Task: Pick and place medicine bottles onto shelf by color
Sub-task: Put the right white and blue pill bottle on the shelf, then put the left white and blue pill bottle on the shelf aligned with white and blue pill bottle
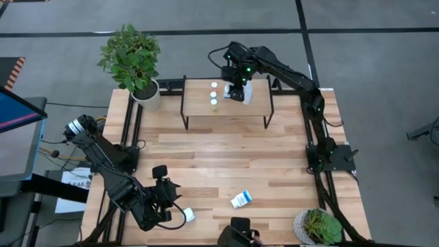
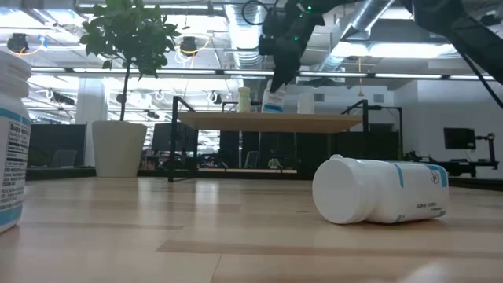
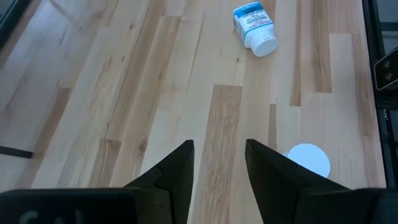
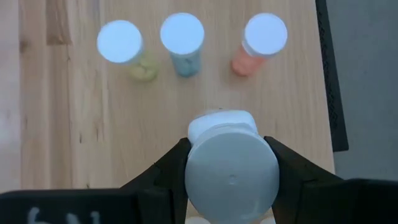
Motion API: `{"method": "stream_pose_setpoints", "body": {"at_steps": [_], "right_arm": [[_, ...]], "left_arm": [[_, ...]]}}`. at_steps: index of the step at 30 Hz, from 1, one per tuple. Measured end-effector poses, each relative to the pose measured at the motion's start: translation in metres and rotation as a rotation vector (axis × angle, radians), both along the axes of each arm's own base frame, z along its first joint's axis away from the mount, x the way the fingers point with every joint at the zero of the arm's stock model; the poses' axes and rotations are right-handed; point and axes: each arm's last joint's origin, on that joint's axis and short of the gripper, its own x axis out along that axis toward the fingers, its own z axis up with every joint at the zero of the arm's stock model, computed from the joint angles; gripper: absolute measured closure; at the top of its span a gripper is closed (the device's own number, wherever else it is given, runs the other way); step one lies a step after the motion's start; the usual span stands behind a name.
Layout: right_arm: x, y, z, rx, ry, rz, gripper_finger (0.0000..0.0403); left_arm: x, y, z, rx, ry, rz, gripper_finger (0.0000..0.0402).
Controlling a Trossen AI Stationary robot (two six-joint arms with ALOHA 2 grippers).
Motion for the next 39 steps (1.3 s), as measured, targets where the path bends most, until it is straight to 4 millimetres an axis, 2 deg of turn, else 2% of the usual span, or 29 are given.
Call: {"method": "stream_pose_setpoints", "body": {"at_steps": [10,20,26,30,39], "right_arm": [[-0.002,-0.003,0.000,0.000,-0.002,-0.009,0.0230],[0.005,-0.003,-0.010,0.008,0.022,-0.002,0.0172],[0.007,-0.004,-0.011,-0.005,0.019,-0.006,0.0160],[0.003,0.000,-0.002,-0.027,0.009,-0.009,0.0159],[-0.013,0.017,0.044,-0.100,-0.119,-0.009,0.0158]], "left_arm": [[0.000,0.000,0.000,-0.002,-0.002,0.000,0.0269],[0.000,0.000,0.000,-0.006,-0.004,0.001,0.0269],[0.000,-0.001,0.000,-0.010,-0.001,-0.001,0.0269],[0.000,0.000,0.000,-0.012,-0.001,0.001,0.0269],[0.000,-0.001,0.000,-0.013,0.000,0.000,0.0269]]}}
